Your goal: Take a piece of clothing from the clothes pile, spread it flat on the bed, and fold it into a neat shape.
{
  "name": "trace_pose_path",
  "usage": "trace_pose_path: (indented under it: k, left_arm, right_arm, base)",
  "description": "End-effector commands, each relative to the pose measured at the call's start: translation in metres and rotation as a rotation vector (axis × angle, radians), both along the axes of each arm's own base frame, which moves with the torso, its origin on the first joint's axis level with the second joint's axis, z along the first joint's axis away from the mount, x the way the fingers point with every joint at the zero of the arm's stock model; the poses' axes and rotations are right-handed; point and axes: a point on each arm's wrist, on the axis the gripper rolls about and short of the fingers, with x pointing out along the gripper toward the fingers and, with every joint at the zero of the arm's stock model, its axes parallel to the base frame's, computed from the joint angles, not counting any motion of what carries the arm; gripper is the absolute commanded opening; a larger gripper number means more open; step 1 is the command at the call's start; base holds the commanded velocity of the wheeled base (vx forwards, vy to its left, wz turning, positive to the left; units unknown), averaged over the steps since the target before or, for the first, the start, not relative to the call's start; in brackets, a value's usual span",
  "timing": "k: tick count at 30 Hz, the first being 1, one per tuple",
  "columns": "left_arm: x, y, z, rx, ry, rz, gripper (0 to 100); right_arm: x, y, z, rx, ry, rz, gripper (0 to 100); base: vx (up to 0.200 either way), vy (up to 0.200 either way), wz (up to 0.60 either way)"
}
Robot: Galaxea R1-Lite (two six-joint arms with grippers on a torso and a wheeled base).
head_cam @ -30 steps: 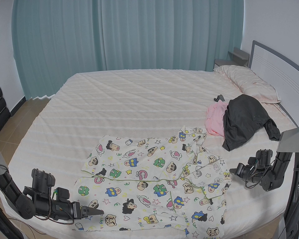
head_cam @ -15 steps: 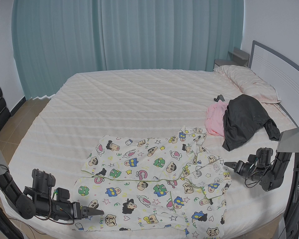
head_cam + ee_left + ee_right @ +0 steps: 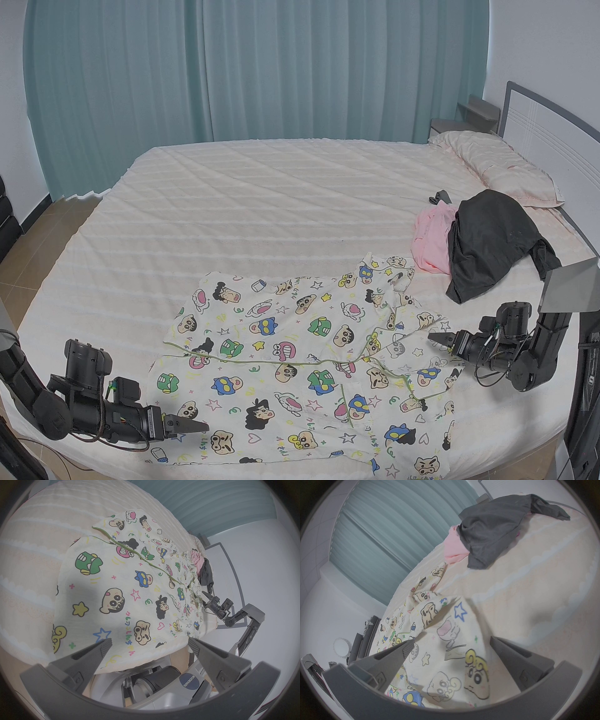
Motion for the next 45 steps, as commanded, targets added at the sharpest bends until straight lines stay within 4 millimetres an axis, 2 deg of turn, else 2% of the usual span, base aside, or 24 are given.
trace_pose_path:
  k: [1,6,18,30,31,34,39,41,43,44,45]
  left_arm:
    - [0.0,0.0,0.0,0.0,0.001,0.0,100]
    - [0.0,0.0,0.0,0.0,0.001,-0.001,100]
    - [0.0,0.0,0.0,0.001,0.001,0.002,100]
    - [0.0,0.0,0.0,0.002,0.0,0.003,100]
    - [0.0,0.0,0.0,0.003,-0.001,0.002,100]
    - [0.0,0.0,0.0,0.003,-0.001,0.002,100]
    - [0.001,0.001,0.001,0.001,-0.009,0.006,100]
    - [0.001,0.001,0.002,0.0,-0.021,0.011,100]
    - [0.001,0.001,0.002,0.0,-0.021,0.011,100]
    - [0.003,0.002,0.002,-0.001,-0.035,0.017,100]
    - [0.002,0.002,0.002,-0.001,-0.035,0.017,100]
  right_arm:
    - [0.001,0.009,-0.013,0.0,0.037,0.028,0]
    - [0.001,0.005,-0.016,-0.001,0.042,0.014,0]
    - [-0.002,-0.028,-0.009,0.035,0.006,-0.144,0]
    - [-0.005,-0.03,-0.011,0.05,-0.006,-0.163,0]
    - [-0.005,-0.031,-0.012,0.05,-0.005,-0.165,100]
    - [-0.004,-0.033,-0.01,0.048,-0.013,-0.175,100]
    - [-0.012,-0.047,0.025,0.044,-0.099,-0.221,100]
    - [-0.015,-0.046,0.041,0.044,-0.137,-0.218,100]
    - [-0.015,-0.046,0.041,0.044,-0.137,-0.218,100]
    - [-0.022,-0.035,0.059,0.047,-0.178,-0.186,100]
    - [-0.023,-0.032,0.062,0.049,-0.181,-0.175,100]
  base:
    - [0.0,0.0,0.0]
    - [0.0,0.0,0.0]
    - [0.0,0.0,0.0]
    - [0.0,0.0,0.0]
    - [0.0,0.0,0.0]
    - [0.0,0.0,0.0]
    - [0.0,0.0,0.0]
    - [0.0,0.0,0.0]
    - [0.0,0.0,0.0]
    - [0.0,0.0,0.0]
    - [0.0,0.0,0.0]
